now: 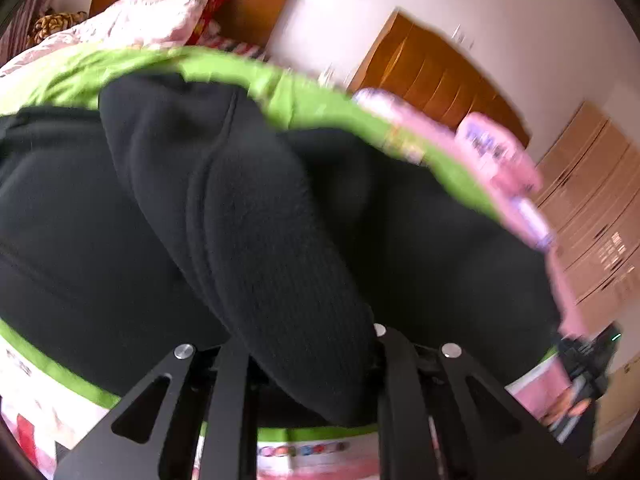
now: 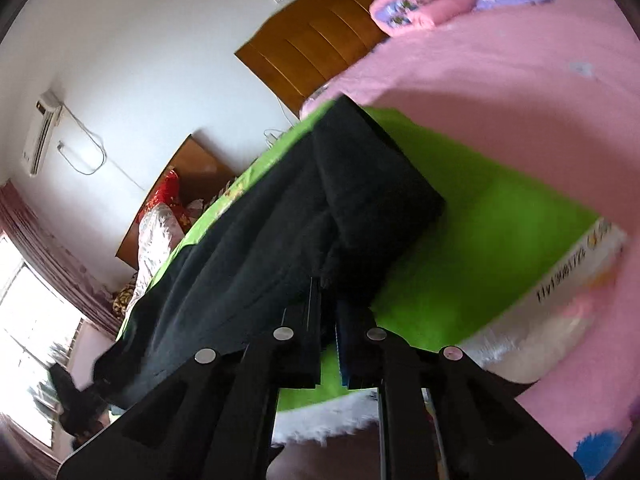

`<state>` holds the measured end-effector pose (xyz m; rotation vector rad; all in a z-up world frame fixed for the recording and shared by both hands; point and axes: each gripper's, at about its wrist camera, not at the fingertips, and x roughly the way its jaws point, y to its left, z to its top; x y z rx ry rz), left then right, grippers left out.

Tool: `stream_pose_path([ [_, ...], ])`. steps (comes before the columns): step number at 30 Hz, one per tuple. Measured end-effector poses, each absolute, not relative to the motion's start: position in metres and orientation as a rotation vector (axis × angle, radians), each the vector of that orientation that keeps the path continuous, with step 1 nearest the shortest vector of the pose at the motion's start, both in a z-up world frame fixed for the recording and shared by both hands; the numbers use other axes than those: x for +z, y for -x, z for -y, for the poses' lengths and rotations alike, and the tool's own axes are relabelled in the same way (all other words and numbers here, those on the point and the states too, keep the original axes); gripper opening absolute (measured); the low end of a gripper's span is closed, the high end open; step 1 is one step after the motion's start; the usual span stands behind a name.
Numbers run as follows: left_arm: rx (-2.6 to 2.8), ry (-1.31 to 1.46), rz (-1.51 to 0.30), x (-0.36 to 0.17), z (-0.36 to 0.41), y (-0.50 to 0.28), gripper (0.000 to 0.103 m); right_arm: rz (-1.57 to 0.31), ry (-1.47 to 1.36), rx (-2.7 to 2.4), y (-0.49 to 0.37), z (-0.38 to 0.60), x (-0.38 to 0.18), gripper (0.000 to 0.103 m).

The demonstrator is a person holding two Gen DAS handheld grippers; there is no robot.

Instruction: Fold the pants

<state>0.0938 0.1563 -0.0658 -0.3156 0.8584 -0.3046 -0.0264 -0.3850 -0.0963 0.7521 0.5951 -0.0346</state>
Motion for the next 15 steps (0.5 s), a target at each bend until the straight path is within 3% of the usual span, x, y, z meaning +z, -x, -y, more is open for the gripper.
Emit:
stream_pose_path([
  [5,-0.340,0.354,-0.802,-0.048,-0.163,-0.087,0.016,-0.535,-0.699,-0.033,0.028,0.380,-0.072,0.012],
  [12,-0.328,0.341,-0.834,-0.066,-0.165,-0.091,0.026,-0.586,-0.731,-0.039,0.025,0.388,-0.102,0.014],
  [13,-0.344,0.344,-0.835,-0.063,-0.167,-0.091,0.041,-0.606,-0.705,-0.048,0.025,0.387,-0.096,0.016],
  [14,-0.338,0.341,-0.823,-0.059,-0.167,-0.088,0.071,-0.624,-0.685,-0.054,0.026,0.387,-0.092,0.024],
  [15,-0.306,0.333,-0.792,-0.054,-0.171,-0.083,0.083,-0.638,-0.668,-0.068,0.028,0.387,-0.087,0.032],
])
